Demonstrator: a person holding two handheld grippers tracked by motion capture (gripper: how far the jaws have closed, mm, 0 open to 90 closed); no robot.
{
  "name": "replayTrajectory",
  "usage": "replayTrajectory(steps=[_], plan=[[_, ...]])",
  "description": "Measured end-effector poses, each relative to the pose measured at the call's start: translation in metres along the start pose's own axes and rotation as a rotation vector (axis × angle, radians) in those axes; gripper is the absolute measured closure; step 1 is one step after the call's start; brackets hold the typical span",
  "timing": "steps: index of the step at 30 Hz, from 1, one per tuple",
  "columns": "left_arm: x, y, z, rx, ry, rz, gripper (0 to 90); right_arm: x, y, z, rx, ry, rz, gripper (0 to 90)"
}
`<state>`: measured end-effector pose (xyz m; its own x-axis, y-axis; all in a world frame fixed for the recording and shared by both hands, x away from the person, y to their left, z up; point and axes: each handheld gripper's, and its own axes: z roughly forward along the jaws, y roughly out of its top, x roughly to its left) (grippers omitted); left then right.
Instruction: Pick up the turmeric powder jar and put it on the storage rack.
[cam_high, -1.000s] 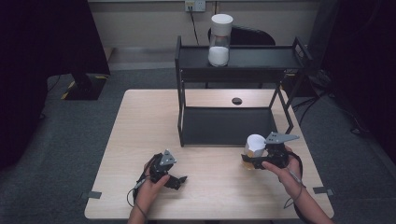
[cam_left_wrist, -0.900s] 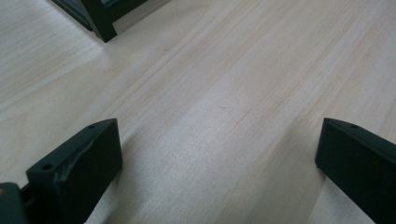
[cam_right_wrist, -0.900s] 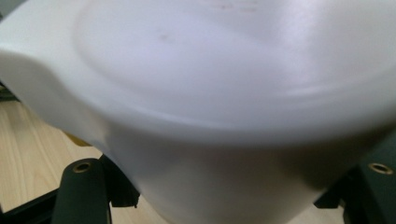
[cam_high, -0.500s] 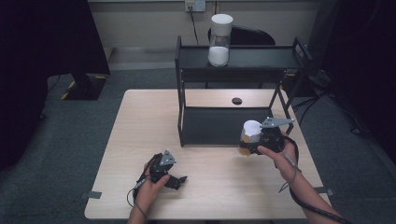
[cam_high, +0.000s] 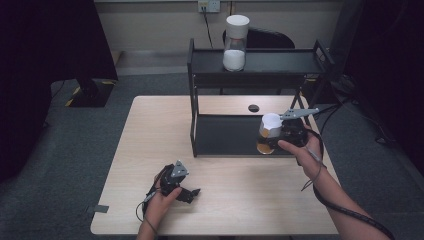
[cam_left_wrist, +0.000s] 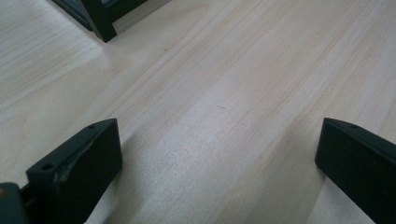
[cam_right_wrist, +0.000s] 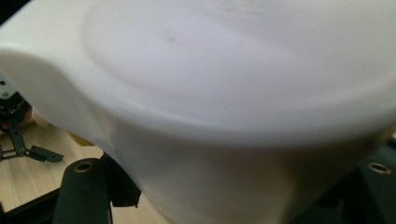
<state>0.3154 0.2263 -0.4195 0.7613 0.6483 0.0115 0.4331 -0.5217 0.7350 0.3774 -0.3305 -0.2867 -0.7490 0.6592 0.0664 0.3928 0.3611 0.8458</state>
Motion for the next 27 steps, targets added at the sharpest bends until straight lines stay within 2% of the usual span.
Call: replayTrajectory(steps=[4, 15, 27], plan=[[0.000, 0.000, 0.000, 0.000, 0.000, 0.000, 0.0, -0.004, 0.013, -0.004, -0.002, 0.015, -0.003, 29.5], [0.000, 0.000, 0.000, 0.000, 0.000, 0.000, 0.0, -0.007, 0.045, -0.015, 0.017, 0.000, -0.033, 29.7], [0.000, 0.000, 0.000, 0.000, 0.000, 0.000, 0.0, -0.007, 0.083, -0.024, 0.004, 0.002, -0.054, 29.9]])
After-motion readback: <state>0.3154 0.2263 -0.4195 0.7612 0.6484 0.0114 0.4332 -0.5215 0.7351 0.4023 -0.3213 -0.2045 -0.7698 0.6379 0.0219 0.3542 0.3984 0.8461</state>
